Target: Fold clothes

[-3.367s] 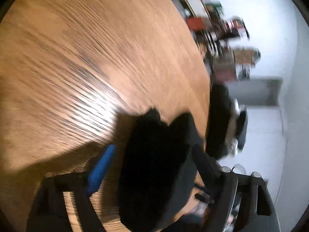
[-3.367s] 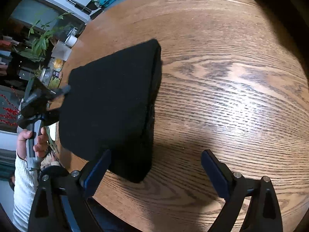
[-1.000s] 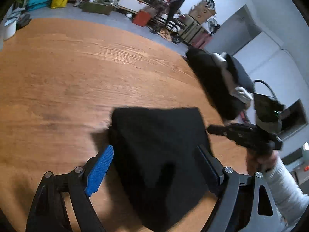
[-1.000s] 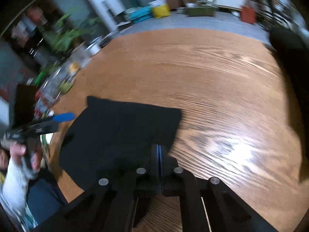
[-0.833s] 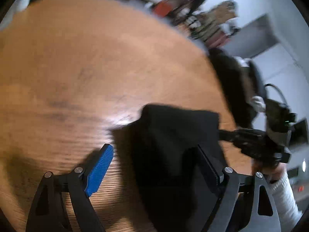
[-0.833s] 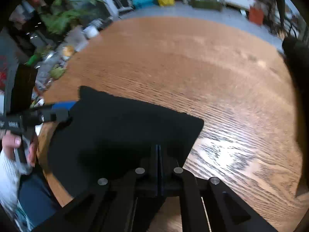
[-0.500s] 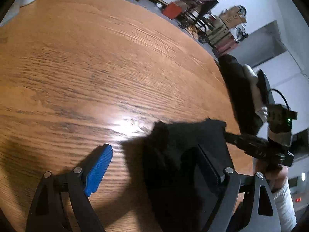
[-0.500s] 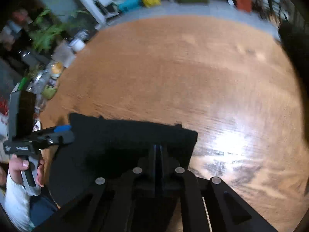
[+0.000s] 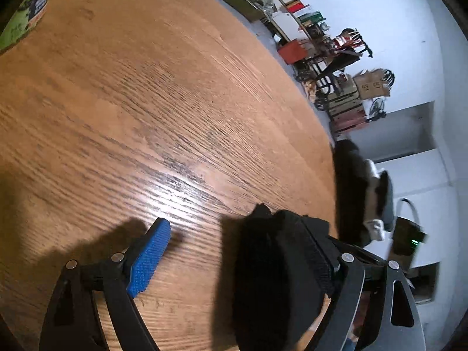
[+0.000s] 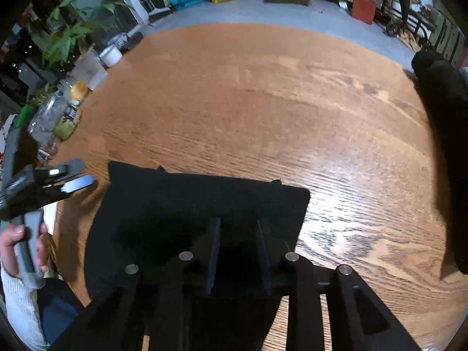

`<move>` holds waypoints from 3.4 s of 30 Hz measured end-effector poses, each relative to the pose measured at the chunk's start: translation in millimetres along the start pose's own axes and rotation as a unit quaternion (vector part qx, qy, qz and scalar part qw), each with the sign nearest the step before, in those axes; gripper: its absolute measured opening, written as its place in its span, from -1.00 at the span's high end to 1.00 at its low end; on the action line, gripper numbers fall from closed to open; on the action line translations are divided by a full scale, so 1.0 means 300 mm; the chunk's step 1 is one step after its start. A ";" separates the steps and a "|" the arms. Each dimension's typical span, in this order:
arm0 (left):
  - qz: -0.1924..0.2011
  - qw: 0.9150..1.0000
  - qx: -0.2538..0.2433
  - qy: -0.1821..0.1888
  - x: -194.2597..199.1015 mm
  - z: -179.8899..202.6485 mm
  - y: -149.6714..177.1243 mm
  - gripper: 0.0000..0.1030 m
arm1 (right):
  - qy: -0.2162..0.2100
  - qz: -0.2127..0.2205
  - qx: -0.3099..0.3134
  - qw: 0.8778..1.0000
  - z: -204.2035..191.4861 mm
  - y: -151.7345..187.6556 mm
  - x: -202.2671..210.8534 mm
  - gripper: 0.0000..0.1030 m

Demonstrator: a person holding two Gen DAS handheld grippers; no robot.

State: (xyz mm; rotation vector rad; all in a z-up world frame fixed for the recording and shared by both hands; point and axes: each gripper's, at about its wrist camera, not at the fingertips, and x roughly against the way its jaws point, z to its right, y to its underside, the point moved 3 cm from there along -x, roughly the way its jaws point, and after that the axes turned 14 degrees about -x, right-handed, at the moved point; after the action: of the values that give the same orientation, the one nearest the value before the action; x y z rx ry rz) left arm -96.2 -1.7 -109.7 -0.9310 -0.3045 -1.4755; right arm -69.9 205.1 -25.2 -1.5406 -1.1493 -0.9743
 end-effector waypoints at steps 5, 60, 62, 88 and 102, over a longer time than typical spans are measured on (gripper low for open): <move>-0.010 0.999 0.027 0.019 -0.016 -0.024 0.003 -0.69 | 0.006 -0.008 -0.010 1.000 0.014 -0.051 -0.061 0.33; -0.125 0.952 -0.276 0.046 -0.138 0.487 0.565 0.74 | -0.098 -0.011 0.077 0.992 0.247 0.547 0.170 0.20; -0.123 0.954 -0.268 0.048 -0.147 0.474 0.569 0.73 | -0.111 -0.004 0.053 0.992 0.268 0.512 0.171 0.09; -0.105 0.956 -0.265 0.068 -0.019 0.444 0.649 -0.58 | -0.180 -0.099 -0.065 0.976 0.290 0.510 0.085 0.10; -0.053 0.934 -0.352 0.010 -0.049 0.452 0.576 -0.27 | -0.158 -0.050 0.060 0.984 0.138 0.484 0.089 0.48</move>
State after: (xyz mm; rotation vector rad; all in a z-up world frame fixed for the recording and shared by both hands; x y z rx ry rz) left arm 110.0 73.6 -93.3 -1.4817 0.2194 -1.7256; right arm 79.6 235.1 -41.9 -1.5887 -1.4920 -0.7242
